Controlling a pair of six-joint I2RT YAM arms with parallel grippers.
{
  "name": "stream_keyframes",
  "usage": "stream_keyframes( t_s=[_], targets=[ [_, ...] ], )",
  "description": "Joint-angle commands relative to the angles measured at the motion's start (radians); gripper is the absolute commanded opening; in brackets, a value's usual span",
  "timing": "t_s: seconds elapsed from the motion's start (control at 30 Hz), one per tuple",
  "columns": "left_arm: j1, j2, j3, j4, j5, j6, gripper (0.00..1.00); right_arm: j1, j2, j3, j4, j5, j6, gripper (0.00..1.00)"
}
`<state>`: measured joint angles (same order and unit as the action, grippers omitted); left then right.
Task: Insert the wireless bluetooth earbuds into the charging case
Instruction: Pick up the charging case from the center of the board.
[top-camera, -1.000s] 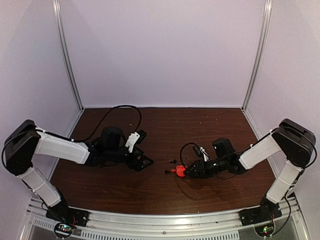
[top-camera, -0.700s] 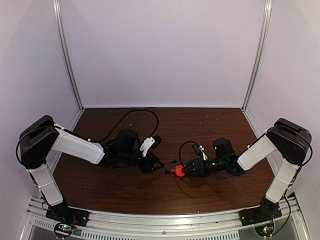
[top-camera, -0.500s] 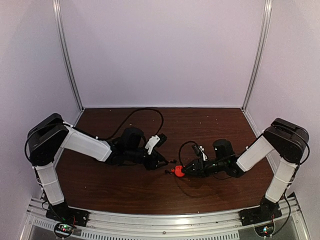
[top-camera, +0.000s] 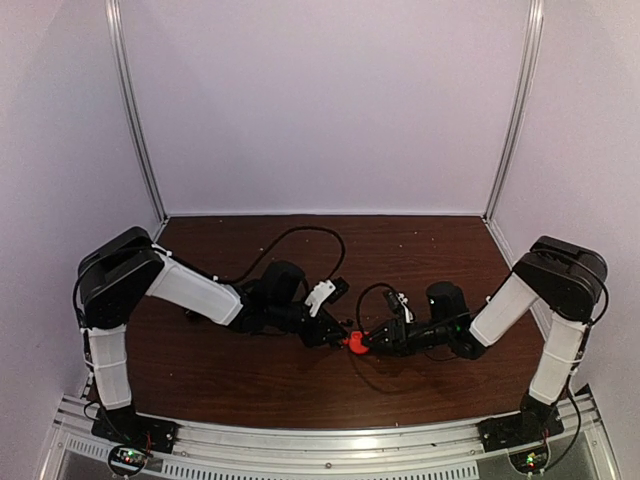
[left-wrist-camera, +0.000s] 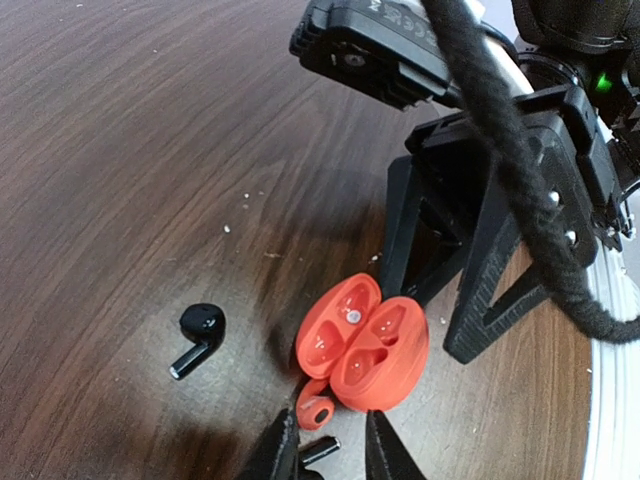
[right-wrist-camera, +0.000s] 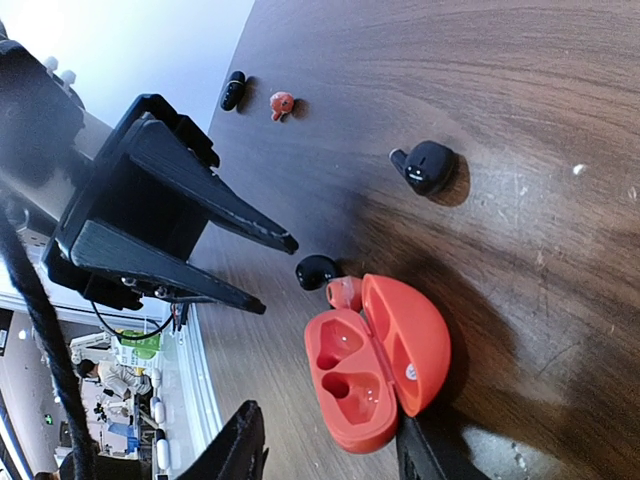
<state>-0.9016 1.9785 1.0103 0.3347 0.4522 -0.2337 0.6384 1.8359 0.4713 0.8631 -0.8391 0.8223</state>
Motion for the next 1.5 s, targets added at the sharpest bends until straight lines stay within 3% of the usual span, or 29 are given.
stream_keyframes(
  t_s=[0.0, 0.73, 1.13, 1.3, 1.47],
  targets=[
    [-0.011, 0.035, 0.044, 0.008, 0.020, 0.021, 0.25, 0.006, 0.025, -0.011, 0.083, -0.017, 0.015, 0.47],
    [-0.019, 0.090, 0.072, -0.012, 0.054, 0.018, 0.21, 0.045, 0.137, 0.010, 0.232, 0.002, 0.026, 0.41],
    [-0.021, 0.079, 0.075, -0.016, 0.070, 0.018, 0.21, 0.048, 0.163, 0.013, 0.265, 0.044, 0.025, 0.26],
    [-0.020, 0.025, 0.079, -0.052, 0.033, 0.024, 0.26, 0.047, 0.126, -0.020, 0.303, 0.046, 0.015, 0.19],
    [0.003, -0.095, 0.088, -0.121, 0.001, 0.045, 0.35, 0.046, 0.039, -0.046, 0.237, 0.061, -0.085, 0.13]
  ],
)
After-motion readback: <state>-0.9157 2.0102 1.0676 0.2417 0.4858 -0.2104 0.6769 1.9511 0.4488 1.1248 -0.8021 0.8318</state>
